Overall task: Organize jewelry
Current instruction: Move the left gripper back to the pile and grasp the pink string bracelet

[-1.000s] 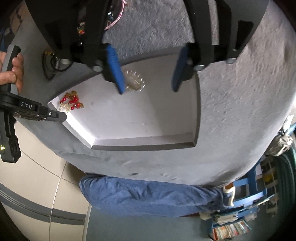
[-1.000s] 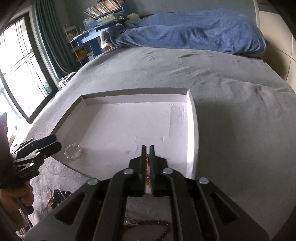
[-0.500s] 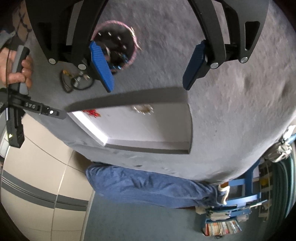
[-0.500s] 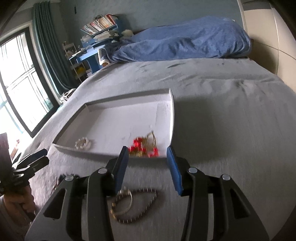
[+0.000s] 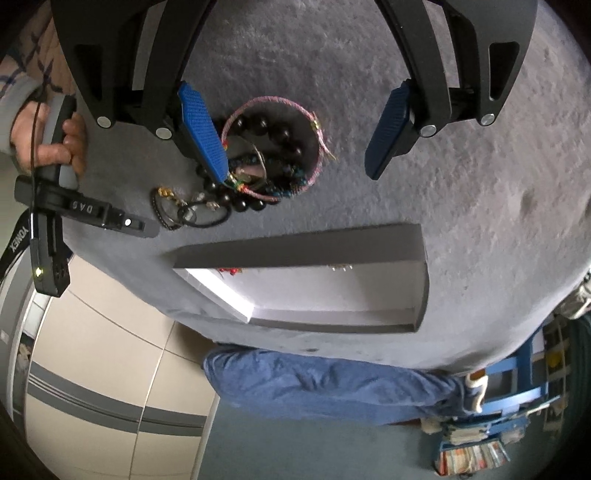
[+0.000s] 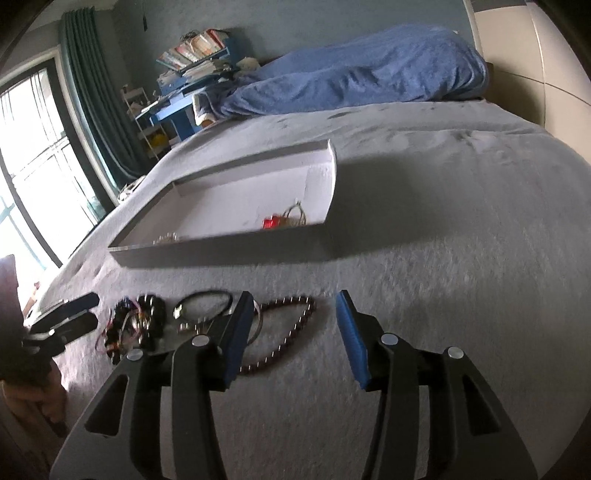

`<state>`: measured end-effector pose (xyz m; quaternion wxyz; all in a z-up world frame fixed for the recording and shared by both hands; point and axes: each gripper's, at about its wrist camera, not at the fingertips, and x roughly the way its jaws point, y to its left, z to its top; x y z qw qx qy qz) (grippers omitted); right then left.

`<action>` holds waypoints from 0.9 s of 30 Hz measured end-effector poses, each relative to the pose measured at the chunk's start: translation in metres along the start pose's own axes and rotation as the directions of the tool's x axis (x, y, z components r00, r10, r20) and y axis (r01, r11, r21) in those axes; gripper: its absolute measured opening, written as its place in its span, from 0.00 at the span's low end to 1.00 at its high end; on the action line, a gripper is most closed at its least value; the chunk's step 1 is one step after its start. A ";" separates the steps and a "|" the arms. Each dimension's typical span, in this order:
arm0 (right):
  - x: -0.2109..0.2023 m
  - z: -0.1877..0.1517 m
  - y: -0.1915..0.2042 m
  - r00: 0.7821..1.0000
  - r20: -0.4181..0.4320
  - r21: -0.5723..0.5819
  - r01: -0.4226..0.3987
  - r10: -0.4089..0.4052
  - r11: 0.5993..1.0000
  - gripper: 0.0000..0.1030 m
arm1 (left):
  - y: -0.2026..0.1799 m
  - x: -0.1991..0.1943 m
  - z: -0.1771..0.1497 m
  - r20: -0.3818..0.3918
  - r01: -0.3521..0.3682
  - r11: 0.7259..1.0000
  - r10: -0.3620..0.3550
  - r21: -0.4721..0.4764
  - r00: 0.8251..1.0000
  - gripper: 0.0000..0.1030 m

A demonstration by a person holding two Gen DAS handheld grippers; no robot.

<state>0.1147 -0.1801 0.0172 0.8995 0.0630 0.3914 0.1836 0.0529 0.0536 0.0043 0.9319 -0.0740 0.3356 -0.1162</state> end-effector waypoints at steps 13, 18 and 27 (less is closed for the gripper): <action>-0.001 -0.002 0.005 1.000 0.010 -0.023 -0.007 0.007 1.000 0.47 | 0.012 -0.004 -0.019 -0.003 0.047 0.994 -0.048 -0.097 0.999 0.38; 0.000 -0.003 0.006 1.000 0.007 -0.019 -0.008 0.008 1.000 0.47 | 0.020 -0.007 -0.019 0.019 0.069 0.987 -0.067 -0.146 0.998 0.38; 0.001 -0.004 0.007 1.000 0.003 -0.027 -0.004 0.004 1.000 0.47 | 0.007 0.006 -0.019 -0.070 -0.060 0.996 0.055 -0.068 0.996 0.06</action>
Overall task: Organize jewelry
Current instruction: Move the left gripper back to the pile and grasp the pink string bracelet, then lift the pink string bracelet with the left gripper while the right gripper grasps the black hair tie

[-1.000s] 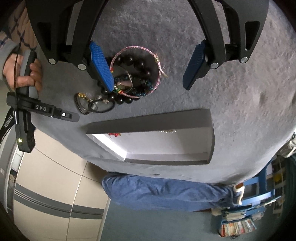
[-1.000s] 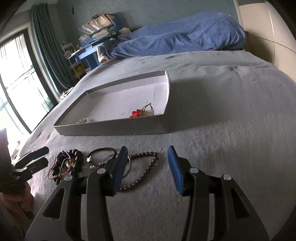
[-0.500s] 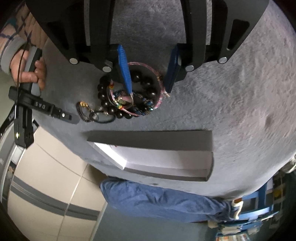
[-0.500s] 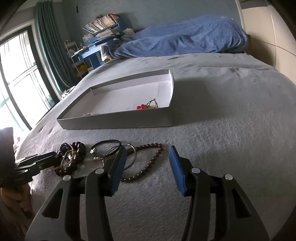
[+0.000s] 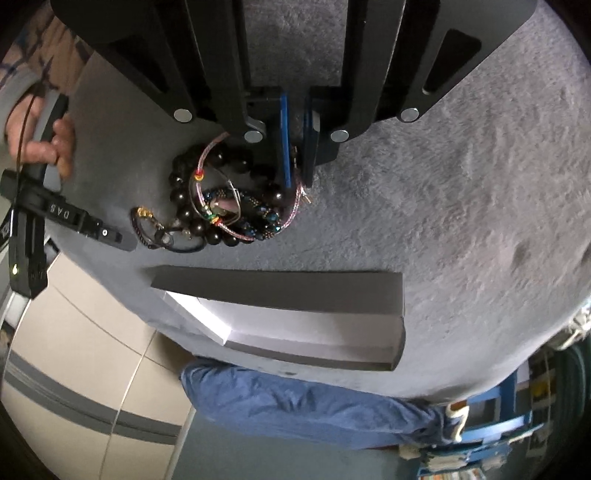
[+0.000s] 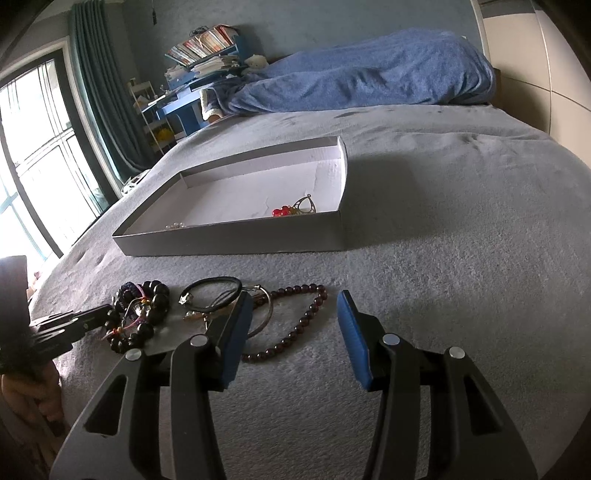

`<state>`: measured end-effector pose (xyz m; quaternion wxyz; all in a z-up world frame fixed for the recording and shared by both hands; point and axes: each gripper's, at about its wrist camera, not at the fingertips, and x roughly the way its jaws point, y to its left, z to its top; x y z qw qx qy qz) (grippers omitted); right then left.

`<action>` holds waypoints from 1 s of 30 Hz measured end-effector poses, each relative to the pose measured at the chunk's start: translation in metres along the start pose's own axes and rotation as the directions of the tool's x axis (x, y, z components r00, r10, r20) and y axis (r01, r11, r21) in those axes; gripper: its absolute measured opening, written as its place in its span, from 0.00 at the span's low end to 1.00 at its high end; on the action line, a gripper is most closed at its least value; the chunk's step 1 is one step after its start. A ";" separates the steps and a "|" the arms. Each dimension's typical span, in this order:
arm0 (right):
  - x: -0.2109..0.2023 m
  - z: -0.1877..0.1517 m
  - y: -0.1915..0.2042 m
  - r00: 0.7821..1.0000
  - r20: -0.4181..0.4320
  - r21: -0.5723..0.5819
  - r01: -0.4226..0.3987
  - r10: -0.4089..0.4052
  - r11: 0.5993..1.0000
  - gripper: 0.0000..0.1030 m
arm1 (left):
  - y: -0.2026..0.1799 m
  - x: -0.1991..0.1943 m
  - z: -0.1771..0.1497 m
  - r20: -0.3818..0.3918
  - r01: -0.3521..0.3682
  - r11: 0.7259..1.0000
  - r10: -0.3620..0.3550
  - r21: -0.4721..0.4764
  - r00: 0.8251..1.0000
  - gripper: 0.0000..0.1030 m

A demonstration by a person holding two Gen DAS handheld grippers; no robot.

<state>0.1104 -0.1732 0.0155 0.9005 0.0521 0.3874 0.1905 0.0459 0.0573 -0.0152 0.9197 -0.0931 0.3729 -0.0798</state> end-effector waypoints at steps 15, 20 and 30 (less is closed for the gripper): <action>0.000 -0.002 0.019 1.000 -0.013 -0.106 -0.024 0.022 0.994 0.46 | 0.051 -0.030 0.009 0.081 -0.107 0.989 0.115 -0.103 0.990 0.06; 0.009 0.007 0.040 0.998 -0.043 -0.152 -0.047 0.041 0.987 0.46 | 0.057 -0.022 0.002 0.037 -0.105 0.987 0.110 -0.117 0.993 0.09; 0.044 0.022 0.068 0.988 -0.153 -0.268 -0.072 0.031 0.961 0.46 | 0.050 -0.017 0.003 0.016 -0.092 0.993 0.094 -0.071 0.995 0.28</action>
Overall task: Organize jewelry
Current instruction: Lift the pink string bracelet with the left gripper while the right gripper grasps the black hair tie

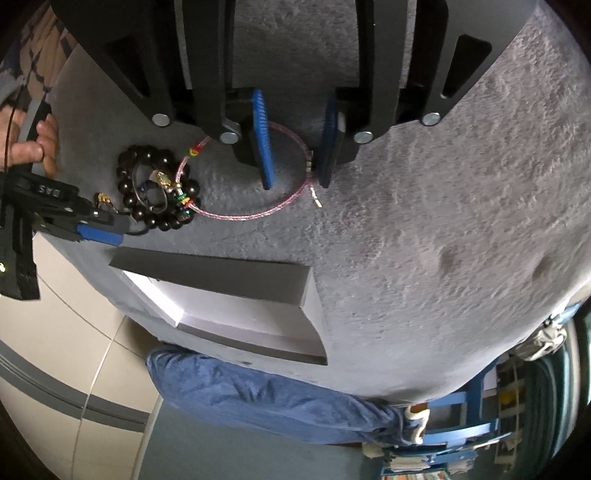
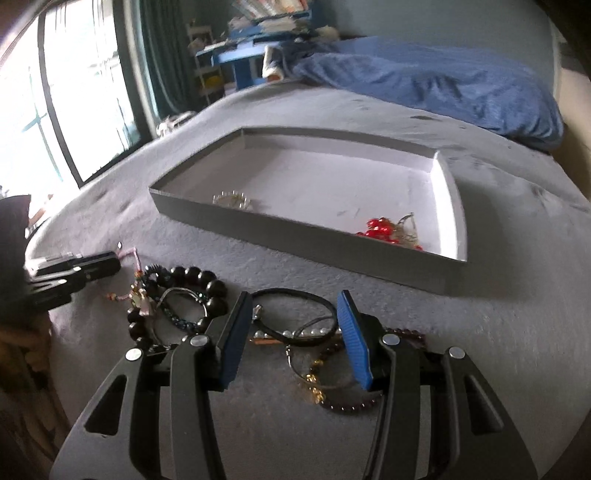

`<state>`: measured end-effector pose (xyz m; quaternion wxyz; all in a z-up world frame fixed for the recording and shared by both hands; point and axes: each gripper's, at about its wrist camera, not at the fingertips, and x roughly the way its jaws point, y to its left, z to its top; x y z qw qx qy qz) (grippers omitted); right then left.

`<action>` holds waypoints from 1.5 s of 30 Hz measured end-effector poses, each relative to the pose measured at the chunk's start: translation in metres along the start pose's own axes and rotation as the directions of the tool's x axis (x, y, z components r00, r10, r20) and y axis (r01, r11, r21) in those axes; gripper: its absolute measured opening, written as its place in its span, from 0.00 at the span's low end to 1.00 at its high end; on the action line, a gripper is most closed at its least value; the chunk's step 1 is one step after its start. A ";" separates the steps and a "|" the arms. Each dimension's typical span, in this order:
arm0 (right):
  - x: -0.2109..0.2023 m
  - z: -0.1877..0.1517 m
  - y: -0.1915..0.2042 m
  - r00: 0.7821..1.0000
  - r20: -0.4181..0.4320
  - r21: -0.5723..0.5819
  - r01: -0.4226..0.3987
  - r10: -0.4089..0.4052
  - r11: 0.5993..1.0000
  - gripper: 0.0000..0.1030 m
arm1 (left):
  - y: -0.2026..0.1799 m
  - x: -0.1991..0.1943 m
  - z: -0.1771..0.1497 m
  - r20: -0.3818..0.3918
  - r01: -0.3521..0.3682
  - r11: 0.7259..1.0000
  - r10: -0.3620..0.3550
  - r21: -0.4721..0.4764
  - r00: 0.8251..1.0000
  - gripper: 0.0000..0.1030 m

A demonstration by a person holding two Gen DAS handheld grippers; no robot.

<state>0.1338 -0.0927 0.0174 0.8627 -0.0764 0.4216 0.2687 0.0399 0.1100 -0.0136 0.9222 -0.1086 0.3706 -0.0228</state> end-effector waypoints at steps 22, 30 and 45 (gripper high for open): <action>0.010 0.000 -0.002 0.999 -0.018 0.013 -0.043 0.044 0.999 0.04 | -0.015 0.010 0.001 -0.028 -0.054 0.996 0.056 0.075 0.998 0.38; -0.016 0.006 -0.011 0.995 0.075 0.069 -0.069 0.064 0.995 0.03 | -0.013 0.007 0.000 0.002 -0.082 0.995 0.082 0.063 0.997 0.05; -0.045 0.027 -0.027 0.985 0.165 0.095 -0.060 0.044 0.994 0.03 | -0.035 -0.043 0.042 0.161 0.051 0.996 -0.062 0.070 0.985 0.05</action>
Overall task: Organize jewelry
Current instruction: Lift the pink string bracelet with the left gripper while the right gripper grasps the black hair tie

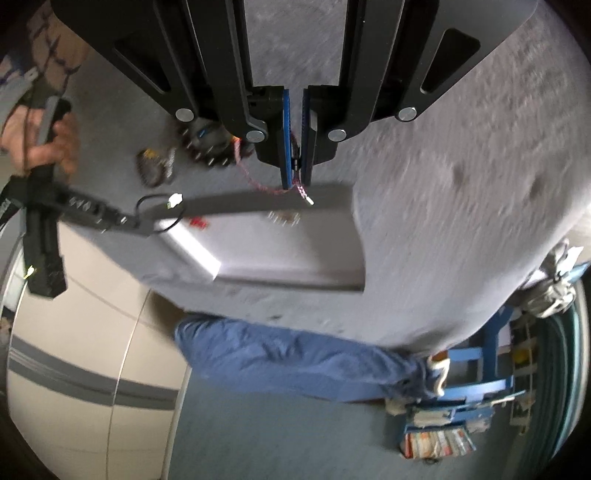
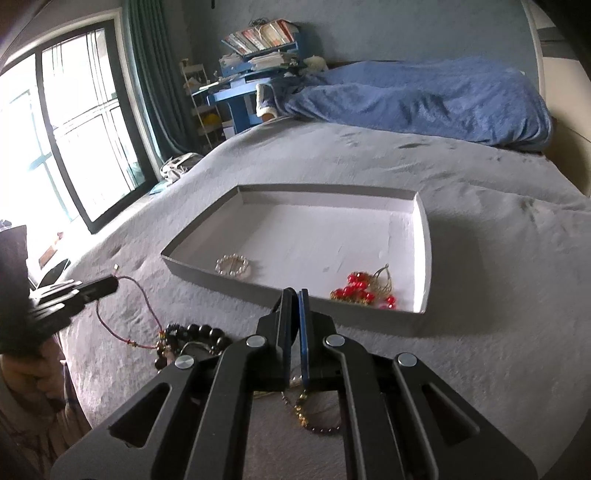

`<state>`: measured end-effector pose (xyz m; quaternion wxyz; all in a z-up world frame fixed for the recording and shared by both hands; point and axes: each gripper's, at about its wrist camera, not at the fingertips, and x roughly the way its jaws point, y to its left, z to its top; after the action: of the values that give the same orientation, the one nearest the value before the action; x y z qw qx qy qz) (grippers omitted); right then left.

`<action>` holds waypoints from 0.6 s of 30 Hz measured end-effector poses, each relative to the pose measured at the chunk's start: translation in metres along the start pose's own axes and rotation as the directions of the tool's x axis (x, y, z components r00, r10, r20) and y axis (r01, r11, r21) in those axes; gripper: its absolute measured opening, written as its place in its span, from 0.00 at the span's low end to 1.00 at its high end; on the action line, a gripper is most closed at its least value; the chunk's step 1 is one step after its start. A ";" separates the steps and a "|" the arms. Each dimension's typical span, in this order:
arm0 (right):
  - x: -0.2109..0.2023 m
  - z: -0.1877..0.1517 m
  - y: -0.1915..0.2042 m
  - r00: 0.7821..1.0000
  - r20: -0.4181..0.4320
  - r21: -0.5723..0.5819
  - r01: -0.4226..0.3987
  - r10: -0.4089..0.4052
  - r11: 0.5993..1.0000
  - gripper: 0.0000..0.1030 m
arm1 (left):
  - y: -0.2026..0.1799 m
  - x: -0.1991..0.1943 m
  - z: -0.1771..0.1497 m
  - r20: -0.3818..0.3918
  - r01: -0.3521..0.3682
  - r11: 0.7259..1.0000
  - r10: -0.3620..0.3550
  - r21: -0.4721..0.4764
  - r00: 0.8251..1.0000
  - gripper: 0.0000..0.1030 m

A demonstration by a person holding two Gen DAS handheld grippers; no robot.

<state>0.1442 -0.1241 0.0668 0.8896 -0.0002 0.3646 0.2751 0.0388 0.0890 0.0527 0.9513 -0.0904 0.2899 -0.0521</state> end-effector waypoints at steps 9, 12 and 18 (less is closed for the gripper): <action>0.008 0.023 -0.004 1.000 0.018 0.022 0.007 -0.007 1.000 0.03 | -0.009 -0.006 0.041 0.068 0.046 0.999 -0.045 -0.012 0.997 0.05; 0.014 0.029 -0.007 1.000 0.014 0.031 0.012 -0.012 0.999 0.03 | -0.014 -0.006 0.055 0.086 0.057 0.998 -0.058 0.005 0.995 0.05; 0.031 0.036 -0.010 1.000 -0.010 0.041 0.025 -0.024 0.999 0.03 | -0.027 0.001 0.089 0.127 0.059 0.997 -0.065 0.047 0.990 0.05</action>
<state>0.1905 -0.1097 0.0710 0.8911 0.0122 0.3742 0.2566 0.0882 0.0754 0.1305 0.9676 -0.0820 0.2241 -0.0821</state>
